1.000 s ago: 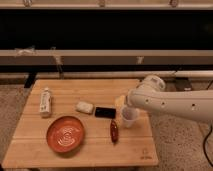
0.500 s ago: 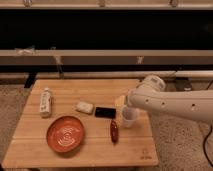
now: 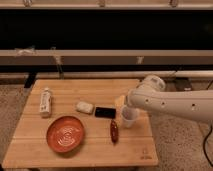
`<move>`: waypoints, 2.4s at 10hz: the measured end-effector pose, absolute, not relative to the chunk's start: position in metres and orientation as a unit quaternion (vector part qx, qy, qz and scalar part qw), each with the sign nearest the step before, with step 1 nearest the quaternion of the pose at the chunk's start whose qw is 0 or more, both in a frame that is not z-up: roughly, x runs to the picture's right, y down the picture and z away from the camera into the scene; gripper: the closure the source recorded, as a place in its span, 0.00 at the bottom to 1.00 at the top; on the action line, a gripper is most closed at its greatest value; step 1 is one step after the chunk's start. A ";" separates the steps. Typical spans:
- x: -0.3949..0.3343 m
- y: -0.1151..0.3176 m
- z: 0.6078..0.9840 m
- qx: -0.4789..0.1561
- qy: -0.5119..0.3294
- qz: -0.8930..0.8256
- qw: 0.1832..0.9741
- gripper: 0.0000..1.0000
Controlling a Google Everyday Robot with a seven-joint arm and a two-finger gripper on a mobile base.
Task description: Place the pepper in the ceramic cup
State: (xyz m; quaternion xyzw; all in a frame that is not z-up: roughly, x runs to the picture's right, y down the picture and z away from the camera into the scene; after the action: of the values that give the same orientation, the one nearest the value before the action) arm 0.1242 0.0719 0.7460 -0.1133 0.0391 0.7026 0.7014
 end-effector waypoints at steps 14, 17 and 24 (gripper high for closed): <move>0.086 0.148 0.646 -0.177 0.050 0.637 0.749 0.20; 0.074 0.197 0.629 -0.229 0.068 0.612 0.754 0.20; 0.014 0.237 0.710 -0.270 0.068 0.586 0.761 0.20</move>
State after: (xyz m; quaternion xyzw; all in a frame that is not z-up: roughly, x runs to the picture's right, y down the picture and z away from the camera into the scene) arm 0.0138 0.2371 0.7102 -0.2697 0.0683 0.5864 0.7608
